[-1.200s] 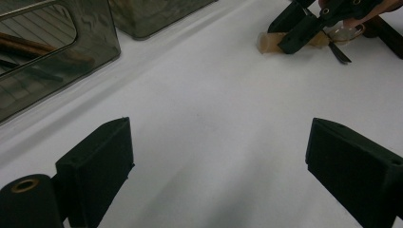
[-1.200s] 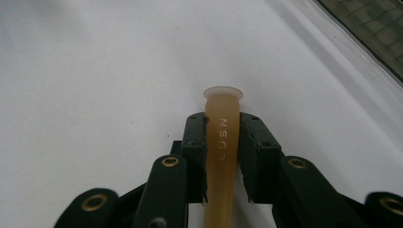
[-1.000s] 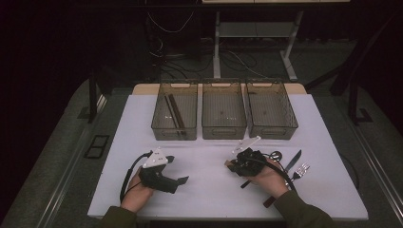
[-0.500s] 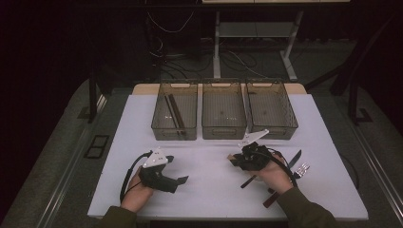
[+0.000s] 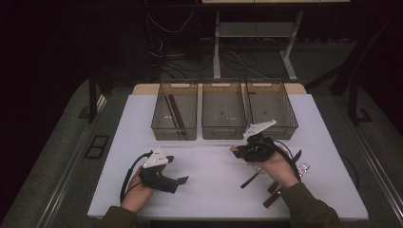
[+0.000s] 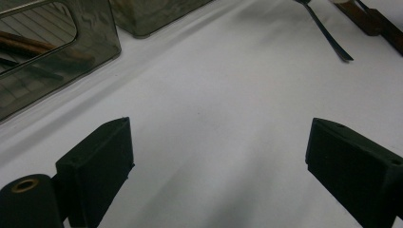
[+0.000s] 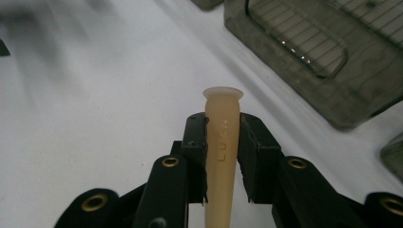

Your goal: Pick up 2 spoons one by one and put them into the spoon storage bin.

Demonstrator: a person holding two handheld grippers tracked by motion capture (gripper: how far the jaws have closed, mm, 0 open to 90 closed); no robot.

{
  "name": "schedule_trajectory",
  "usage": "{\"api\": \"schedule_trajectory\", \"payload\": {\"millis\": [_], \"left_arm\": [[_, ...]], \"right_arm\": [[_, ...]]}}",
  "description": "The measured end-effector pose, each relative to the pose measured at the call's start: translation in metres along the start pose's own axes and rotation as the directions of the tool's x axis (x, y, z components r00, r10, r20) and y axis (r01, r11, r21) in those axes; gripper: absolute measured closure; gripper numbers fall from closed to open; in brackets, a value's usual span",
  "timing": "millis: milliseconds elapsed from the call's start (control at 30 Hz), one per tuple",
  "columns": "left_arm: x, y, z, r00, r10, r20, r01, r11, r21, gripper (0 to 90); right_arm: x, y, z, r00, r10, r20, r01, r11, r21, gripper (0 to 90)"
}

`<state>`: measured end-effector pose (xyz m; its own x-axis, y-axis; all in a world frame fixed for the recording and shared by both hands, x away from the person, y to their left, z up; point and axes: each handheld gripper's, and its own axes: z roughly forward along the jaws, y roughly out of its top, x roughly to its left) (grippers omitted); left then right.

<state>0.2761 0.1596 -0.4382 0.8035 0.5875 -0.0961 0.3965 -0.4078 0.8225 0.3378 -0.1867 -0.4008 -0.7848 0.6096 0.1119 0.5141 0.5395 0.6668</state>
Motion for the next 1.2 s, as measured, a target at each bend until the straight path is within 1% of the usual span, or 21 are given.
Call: {"api": "schedule_trajectory", "payload": {"millis": [33, 200, 300, 333, 467, 600, 700, 800, 933, 1033, 1200], "left_arm": [[0.0, 0.0, 0.0, 1.0, 0.0, 0.0, 0.0, 1.0, 0.0, 8.2], [0.0, 0.0, 0.0, 1.0, 0.003, 0.001, -0.003, 1.0, 0.003, 8.3], [-0.001, 0.0, 0.0, 1.0, 0.002, 0.004, -0.002, 1.0, 0.004, 8.4], [-0.001, 0.0, 0.0, 1.0, 0.002, 0.004, -0.002, 1.0, 0.004, 8.4], [0.0, 0.0, 0.0, 1.0, 0.001, 0.005, -0.001, 1.0, 0.004, 8.4], [-0.001, 0.0, 0.0, 0.9999, 0.007, 0.008, -0.007, 1.0, 0.006, 8.4], [-0.001, 0.0, 0.0, 0.9999, 0.009, 0.007, -0.009, 0.9999, 0.009, 8.4], [-0.001, 0.0, 0.0, 0.9999, 0.01, 0.007, -0.01, 0.9999, 0.01, 8.4], [-0.001, 0.0, 0.0, 0.9999, 0.01, 0.005, -0.01, 0.9999, 0.01, 8.4], [-0.002, 0.0, 0.0, 0.9999, 0.013, 0.005, -0.013, 0.9998, 0.014, 8.4], [-0.002, 0.0, 0.0, 0.9999, 0.011, 0.006, -0.011, 0.9999, 0.006, 8.4]], "right_arm": [[-0.001, 0.002, -0.002, 1.0, -0.002, 0.001, 0.002, 1.0, -0.006, 73.6], [-0.007, 0.011, -0.011, 0.9998, 0.017, 0.004, -0.017, 0.9993, -0.035, 73.5], [-0.011, 0.018, -0.016, 0.9998, 0.017, 0.007, -0.016, 0.9985, -0.053, 73.5], [-0.012, 0.02, -0.017, 0.9996, 0.027, 0.009, -0.027, 0.9979, -0.059, 73.5], [-0.019, 0.03, -0.021, 0.9991, 0.04, 0.014, -0.039, 0.9962, -0.078, 73.5], [-0.025, 0.042, -0.023, 0.9988, 0.044, 0.022, -0.043, 0.9965, -0.072, 73.5], [-0.03, 0.05, -0.022, 0.9987, 0.039, 0.031, -0.037, 0.9965, -0.075, 73.5], [-0.034, 0.059, -0.02, 0.9984, 0.039, 0.04, -0.036, 0.9973, -0.064, 73.5], [-0.041, 0.071, -0.019, 0.9977, 0.049, 0.047, -0.046, 0.9971, -0.061, 73.5], [-0.047, 0.081, -0.016, 0.997, 0.042, 0.064, -0.038, 0.9973, -0.063, 73.5], [-0.057, 0.095, -0.012, 0.9941, 0.07, 0.083, -0.065, 0.9963, -0.056, 73.5]]}}
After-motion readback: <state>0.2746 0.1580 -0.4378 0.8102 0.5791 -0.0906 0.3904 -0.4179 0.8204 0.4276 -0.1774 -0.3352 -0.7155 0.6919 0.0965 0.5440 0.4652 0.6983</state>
